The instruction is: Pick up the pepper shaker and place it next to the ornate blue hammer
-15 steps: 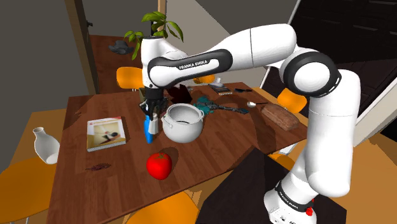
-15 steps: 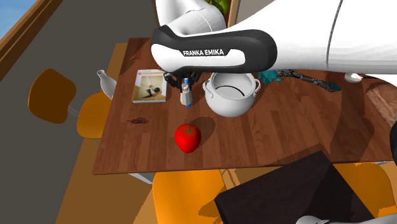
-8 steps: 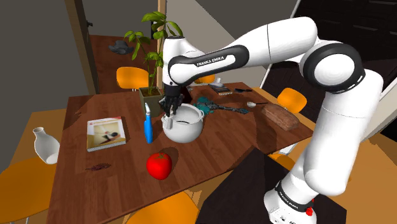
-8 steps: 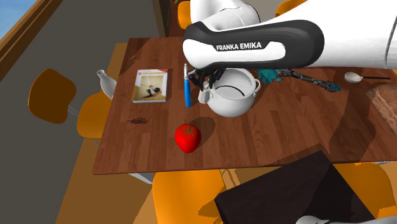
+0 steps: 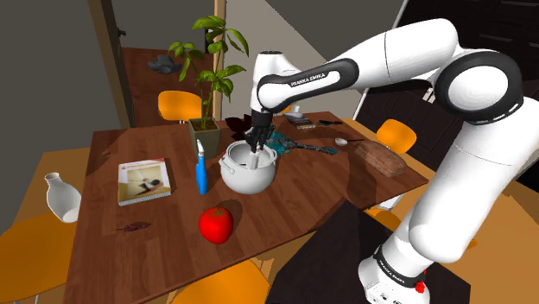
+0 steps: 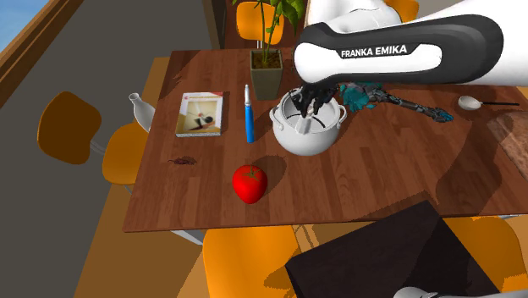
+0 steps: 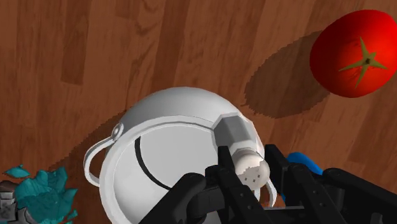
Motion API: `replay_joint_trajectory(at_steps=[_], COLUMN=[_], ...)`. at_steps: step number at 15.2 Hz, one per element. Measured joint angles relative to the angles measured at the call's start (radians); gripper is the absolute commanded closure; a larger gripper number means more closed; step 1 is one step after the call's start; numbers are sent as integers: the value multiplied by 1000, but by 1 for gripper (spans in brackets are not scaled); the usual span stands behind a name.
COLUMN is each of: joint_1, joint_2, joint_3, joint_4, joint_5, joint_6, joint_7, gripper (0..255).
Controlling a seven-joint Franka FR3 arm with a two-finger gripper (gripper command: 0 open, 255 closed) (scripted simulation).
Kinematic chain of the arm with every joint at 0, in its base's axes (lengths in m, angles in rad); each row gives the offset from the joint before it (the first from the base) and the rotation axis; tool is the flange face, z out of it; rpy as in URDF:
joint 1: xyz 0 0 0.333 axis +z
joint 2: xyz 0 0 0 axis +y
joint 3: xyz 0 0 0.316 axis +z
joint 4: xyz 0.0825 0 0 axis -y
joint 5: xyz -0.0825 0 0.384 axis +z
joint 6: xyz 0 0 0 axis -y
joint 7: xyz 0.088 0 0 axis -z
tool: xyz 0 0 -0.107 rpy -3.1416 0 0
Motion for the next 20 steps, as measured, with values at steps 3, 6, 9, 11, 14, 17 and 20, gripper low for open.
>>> replay_joint_trajectory(at_steps=[3,6,9,11,14,17,20], joint_1=[-38,-75,-113,-137,-174,-213,-247], joint_2=[-43,-84,-109,-125,-136,-141,-140], joint_3=[-29,-60,-95,-118,-156,-195,-230], joint_4=[-61,-114,-142,-161,-177,-181,-183], joint_5=[8,15,17,18,17,16,15], joint_6=[19,33,38,42,48,48,52], joint_7=[-70,-141,-214,-263,-337,-413,-482], gripper=[255,255,255,255,255,255,255])
